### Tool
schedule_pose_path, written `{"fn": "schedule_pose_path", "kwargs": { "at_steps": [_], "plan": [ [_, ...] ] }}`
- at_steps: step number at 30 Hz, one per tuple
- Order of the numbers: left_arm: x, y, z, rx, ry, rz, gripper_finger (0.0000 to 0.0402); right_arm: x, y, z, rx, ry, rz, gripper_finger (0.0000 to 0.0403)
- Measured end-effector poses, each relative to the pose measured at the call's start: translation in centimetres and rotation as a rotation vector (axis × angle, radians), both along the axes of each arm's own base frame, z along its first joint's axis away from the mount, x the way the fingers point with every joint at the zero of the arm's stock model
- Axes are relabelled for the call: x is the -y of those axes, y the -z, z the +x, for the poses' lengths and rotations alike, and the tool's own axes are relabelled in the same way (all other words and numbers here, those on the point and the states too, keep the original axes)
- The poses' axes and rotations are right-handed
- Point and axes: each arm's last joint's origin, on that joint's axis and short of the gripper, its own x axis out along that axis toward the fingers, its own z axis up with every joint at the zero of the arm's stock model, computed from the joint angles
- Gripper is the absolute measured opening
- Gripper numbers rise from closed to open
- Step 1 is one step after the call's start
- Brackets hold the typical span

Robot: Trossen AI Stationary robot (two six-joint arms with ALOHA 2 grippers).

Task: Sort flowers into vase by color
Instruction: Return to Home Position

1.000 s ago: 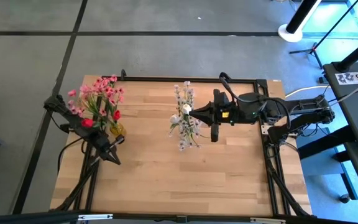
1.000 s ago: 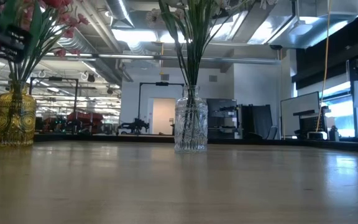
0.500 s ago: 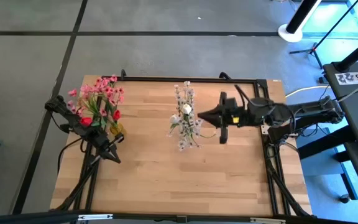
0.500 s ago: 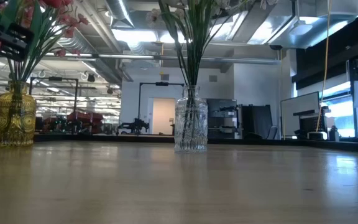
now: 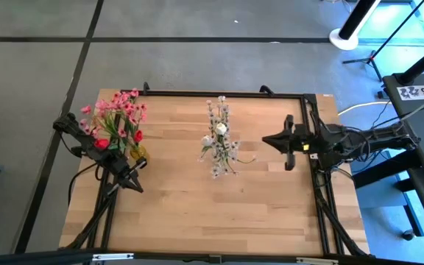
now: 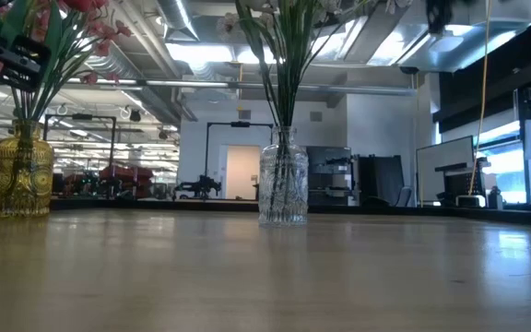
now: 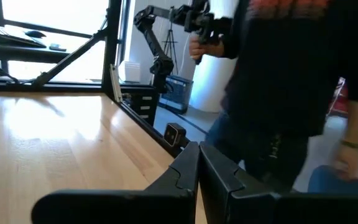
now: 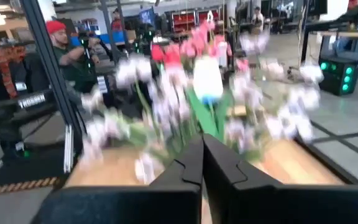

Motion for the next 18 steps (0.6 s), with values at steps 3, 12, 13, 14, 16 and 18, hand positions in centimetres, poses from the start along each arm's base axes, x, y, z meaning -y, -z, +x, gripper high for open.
{"fn": "schedule_pose_path", "kwargs": {
  "at_steps": [3,12,13,14,16,18],
  "plan": [
    [0.0,0.0,0.0,0.000,0.000,0.000,0.0006,0.3,2.6,-1.4,-0.039,0.003,-0.007,0.0005],
    [0.0,0.0,0.0,0.000,-0.001,0.000,0.0006,1.2,6.3,-6.8,-0.027,-0.028,-0.030,0.0005],
    [0.0,0.0,0.0,0.000,-0.001,0.000,0.0006,1.1,6.5,-7.2,-0.018,-0.075,-0.032,0.0005],
    [0.0,0.0,0.0,0.001,-0.001,0.000,0.0006,1.0,6.6,-7.5,-0.006,-0.115,-0.043,0.0005],
    [0.0,0.0,0.0,0.001,-0.001,0.000,0.0006,0.9,7.2,-7.8,-0.002,-0.166,-0.063,0.0005],
    [0.0,0.0,0.0,0.000,-0.001,0.000,0.0006,0.9,7.8,-7.9,0.000,-0.185,-0.084,0.0005]
  ]
}}
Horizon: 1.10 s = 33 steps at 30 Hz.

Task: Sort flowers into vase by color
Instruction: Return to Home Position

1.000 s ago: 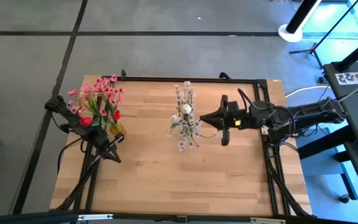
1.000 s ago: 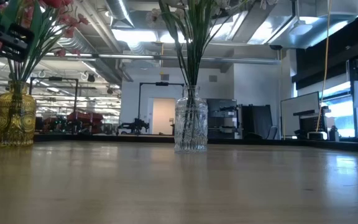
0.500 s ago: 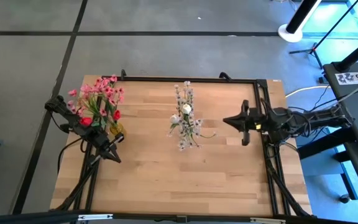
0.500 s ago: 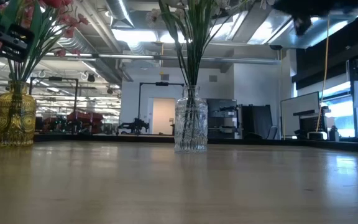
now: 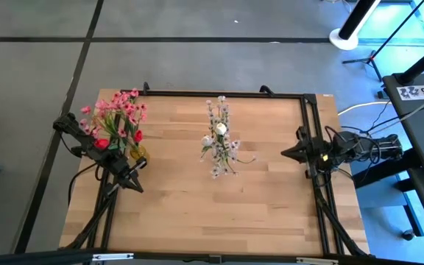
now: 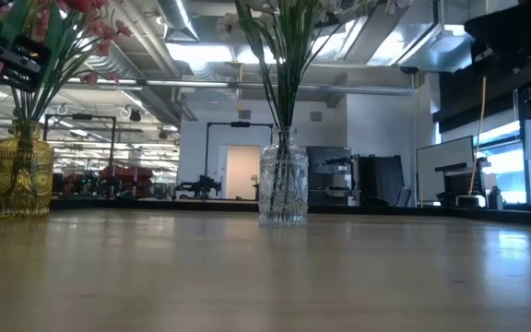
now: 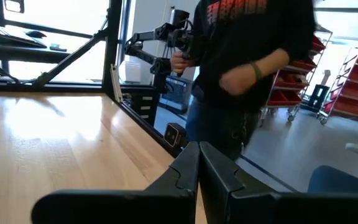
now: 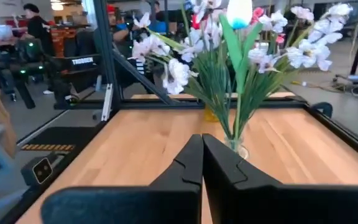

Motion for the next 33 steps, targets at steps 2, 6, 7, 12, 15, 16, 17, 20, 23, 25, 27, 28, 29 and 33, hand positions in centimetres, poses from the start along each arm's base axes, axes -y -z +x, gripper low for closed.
{"fn": "schedule_pose_path", "kwargs": {
  "at_steps": [2,6,7,12,15,16,17,20,23,25,27,28,29,33],
  "plan": [
    [0.0,0.0,0.0,0.000,0.000,0.000,0.0006,0.0,0.7,0.0,0.000,-0.004,-0.016,0.0005],
    [0.0,0.0,0.0,0.000,0.000,0.000,0.0006,-0.3,2.0,0.1,0.035,-0.104,0.019,0.0005],
    [0.0,0.0,0.0,0.000,0.001,0.000,0.0006,-0.4,2.2,0.2,0.046,-0.131,0.037,0.0005],
    [0.0,0.0,0.0,0.000,0.000,0.000,0.0006,-0.7,4.4,0.7,-0.029,-0.205,0.097,0.0005],
    [0.0,0.0,0.0,0.000,0.000,0.000,0.0006,-0.6,5.4,1.0,-0.089,-0.135,0.164,0.0005],
    [0.0,0.0,0.0,0.000,0.000,0.000,0.0006,-0.5,5.8,1.0,-0.111,-0.107,0.185,0.0005],
    [0.0,0.0,0.0,0.000,0.000,0.000,0.0006,-0.5,6.0,1.0,-0.130,-0.084,0.192,0.0005],
    [0.0,0.0,0.0,0.000,0.000,0.000,0.0006,-0.4,6.9,1.2,-0.175,-0.033,0.194,0.0005],
    [0.0,0.0,0.0,-0.001,-0.001,0.001,0.0006,-0.5,7.4,1.6,-0.234,-0.026,0.233,0.0005],
    [0.0,0.0,0.0,-0.001,0.001,0.001,0.0006,-0.5,7.5,1.7,-0.251,-0.036,0.258,0.0005],
    [0.0,0.0,0.0,-0.001,0.000,0.001,0.0006,-0.5,7.6,1.8,-0.266,-0.035,0.258,0.0005],
    [0.0,0.0,0.0,-0.001,0.001,0.001,0.0006,-0.5,7.6,1.8,-0.271,-0.035,0.258,0.0005],
    [0.0,0.0,0.0,-0.001,-0.001,0.001,0.0006,-0.5,7.6,1.8,-0.271,-0.035,0.258,0.0005],
    [0.0,0.0,0.0,-0.001,0.000,0.001,0.0006,-0.5,7.6,1.8,-0.269,-0.035,0.259,0.0005]
  ]
}}
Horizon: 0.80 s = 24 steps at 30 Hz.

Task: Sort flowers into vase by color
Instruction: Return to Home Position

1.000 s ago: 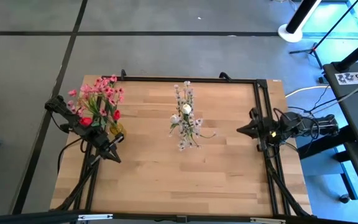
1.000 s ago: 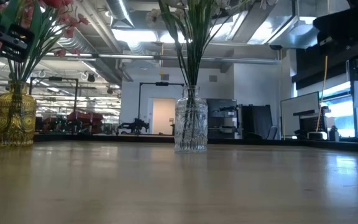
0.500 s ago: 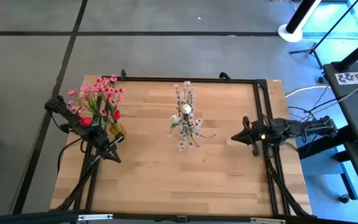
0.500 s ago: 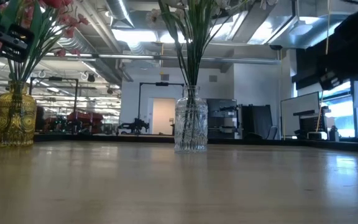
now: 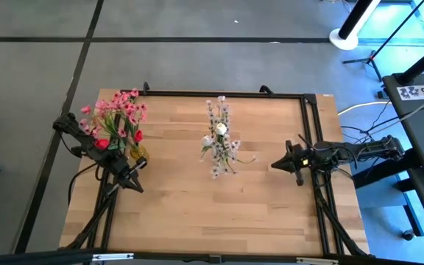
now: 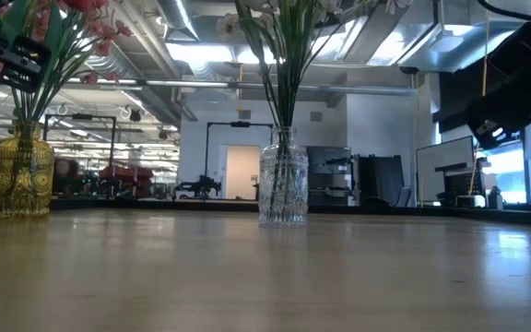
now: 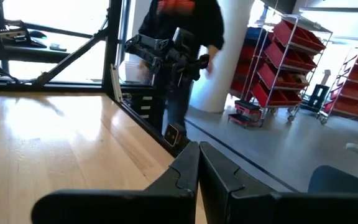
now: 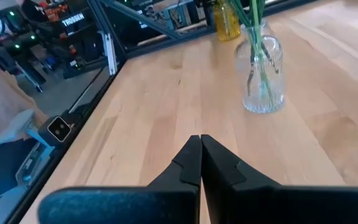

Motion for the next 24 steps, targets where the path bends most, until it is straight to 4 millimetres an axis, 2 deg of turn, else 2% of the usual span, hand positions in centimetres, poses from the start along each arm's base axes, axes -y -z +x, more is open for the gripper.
{"fn": "schedule_pose_path", "kwargs": {
  "at_steps": [20,24],
  "plan": [
    [0.00,0.00,0.00,0.000,0.000,0.000,0.0006,-0.04,0.34,0.15,-0.032,-0.003,-0.005,0.0005],
    [0.00,0.01,0.01,-0.001,-0.001,0.001,0.0006,-0.10,0.55,0.44,0.104,-0.007,0.020,0.0005]
  ]
}}
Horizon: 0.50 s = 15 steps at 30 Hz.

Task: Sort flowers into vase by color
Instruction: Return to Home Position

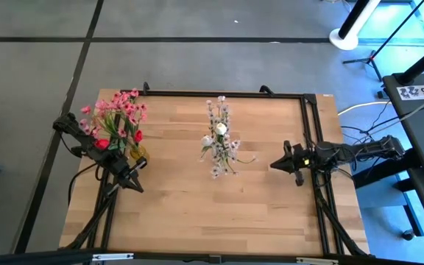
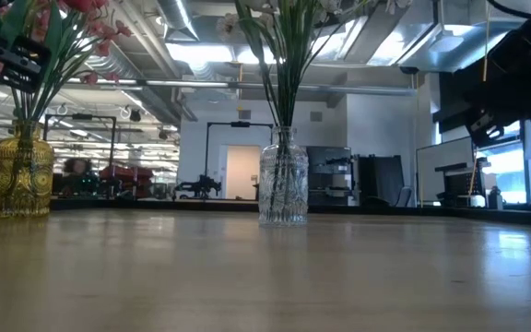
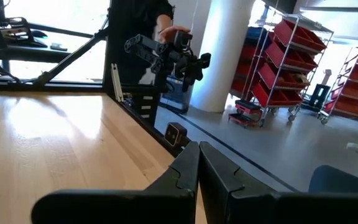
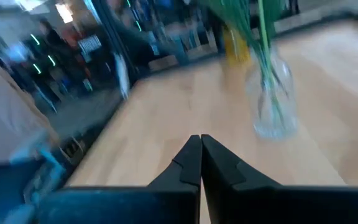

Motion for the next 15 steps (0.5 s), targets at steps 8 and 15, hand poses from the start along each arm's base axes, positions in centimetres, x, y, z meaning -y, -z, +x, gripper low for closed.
{"fn": "schedule_pose_path", "kwargs": {
  "at_steps": [8,15],
  "plan": [
    [0.00,0.00,0.00,0.000,-0.002,0.000,0.0006,0.00,0.25,0.14,-0.009,0.007,-0.003,0.0005],
    [0.00,0.00,0.00,0.000,-0.002,0.000,0.0006,0.03,-0.11,-0.09,0.033,0.004,0.006,0.0005]
  ]
}}
